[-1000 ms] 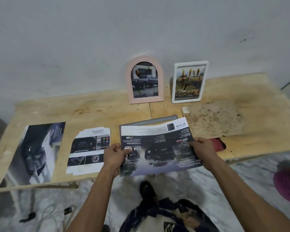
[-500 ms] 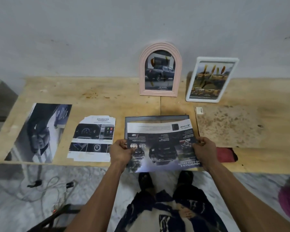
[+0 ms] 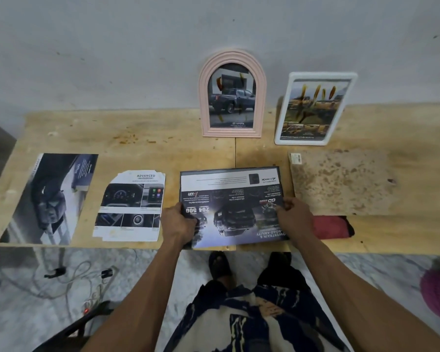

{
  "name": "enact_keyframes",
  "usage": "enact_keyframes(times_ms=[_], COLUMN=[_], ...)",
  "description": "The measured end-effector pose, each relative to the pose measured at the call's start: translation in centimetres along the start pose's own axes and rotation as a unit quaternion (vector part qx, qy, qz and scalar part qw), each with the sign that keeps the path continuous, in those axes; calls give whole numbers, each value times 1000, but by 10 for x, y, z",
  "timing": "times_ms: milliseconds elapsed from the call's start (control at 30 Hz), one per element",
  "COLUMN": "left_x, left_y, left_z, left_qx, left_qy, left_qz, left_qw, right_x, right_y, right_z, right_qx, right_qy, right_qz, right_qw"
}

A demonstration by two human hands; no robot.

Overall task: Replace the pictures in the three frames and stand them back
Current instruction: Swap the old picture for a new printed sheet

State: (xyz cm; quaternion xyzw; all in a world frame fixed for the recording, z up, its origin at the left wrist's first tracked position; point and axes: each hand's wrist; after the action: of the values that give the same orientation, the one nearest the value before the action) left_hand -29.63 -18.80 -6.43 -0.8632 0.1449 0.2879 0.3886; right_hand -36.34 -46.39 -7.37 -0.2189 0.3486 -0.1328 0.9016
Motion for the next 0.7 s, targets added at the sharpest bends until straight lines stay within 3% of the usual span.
enact_keyframes(times_ms=[300, 500, 700], left_x=[17, 11, 15], left_y=[3, 1, -3], left_z=[10, 6, 14], left_qx=[123, 108, 89], left_qy=[-1, -2, 8], left_qz=[8, 9, 39], left_qw=[992, 994, 995], right_x=[1, -1, -10], right_y=[3, 9, 12], right_z=[-3, -3, -7], right_qx=[-72, -144, -166], right_qy=[-32, -13, -32], right_qz=[15, 2, 42], right_qw=[997, 989, 985])
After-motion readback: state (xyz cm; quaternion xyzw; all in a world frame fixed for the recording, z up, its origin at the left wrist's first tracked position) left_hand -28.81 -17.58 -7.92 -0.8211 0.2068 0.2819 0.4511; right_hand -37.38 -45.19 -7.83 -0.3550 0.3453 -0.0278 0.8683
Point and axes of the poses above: each hand's wrist, its own x-axis towards the middle knuckle, its own y-axis out of the palm, z = x × y, and after that the axes turned 14 degrees about z, right-handed
